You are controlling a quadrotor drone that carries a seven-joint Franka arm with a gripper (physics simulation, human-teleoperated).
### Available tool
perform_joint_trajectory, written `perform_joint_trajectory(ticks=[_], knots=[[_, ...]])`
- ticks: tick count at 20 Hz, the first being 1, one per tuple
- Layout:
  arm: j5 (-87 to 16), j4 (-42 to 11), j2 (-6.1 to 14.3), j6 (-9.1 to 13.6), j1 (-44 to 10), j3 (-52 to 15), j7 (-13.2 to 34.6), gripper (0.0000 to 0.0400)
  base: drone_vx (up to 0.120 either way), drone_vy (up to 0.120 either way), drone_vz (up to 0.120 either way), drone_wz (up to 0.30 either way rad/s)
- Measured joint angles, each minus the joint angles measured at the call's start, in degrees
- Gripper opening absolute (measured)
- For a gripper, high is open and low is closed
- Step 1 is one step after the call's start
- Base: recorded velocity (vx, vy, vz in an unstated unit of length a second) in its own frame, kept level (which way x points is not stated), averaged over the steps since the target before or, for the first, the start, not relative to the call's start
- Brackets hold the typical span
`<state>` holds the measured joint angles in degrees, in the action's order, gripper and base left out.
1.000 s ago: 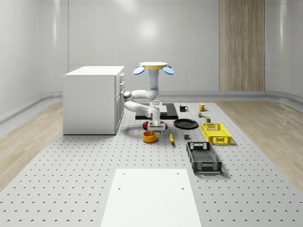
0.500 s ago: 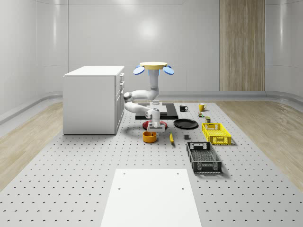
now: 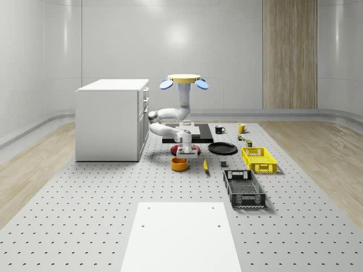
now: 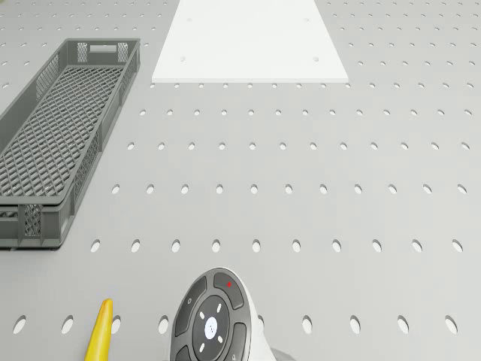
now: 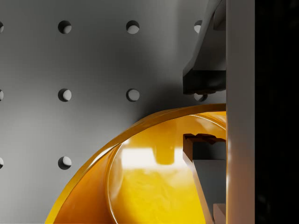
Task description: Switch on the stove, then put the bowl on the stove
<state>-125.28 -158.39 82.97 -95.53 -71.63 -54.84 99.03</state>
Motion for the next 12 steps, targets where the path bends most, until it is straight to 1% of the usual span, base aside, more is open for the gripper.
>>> perform_joint_trajectory(ticks=[3,7,11,12], knots=[[0.06,-0.21,-0.30,0.46,0.33,-0.17,-0.19,0.0108,0.000,0.000,0.000,0.000],[1.56,-1.41,-0.49,1.83,1.15,-1.89,-0.35,0.0103,0.000,0.000,0.000,0.000],[3.49,-2.70,-0.67,3.29,1.92,-4.03,-0.43,0.0101,0.000,0.000,0.120,0.000],[3.82,-2.91,-0.72,3.55,2.06,-4.40,-0.44,0.0101,-0.040,0.040,0.120,0.000]])
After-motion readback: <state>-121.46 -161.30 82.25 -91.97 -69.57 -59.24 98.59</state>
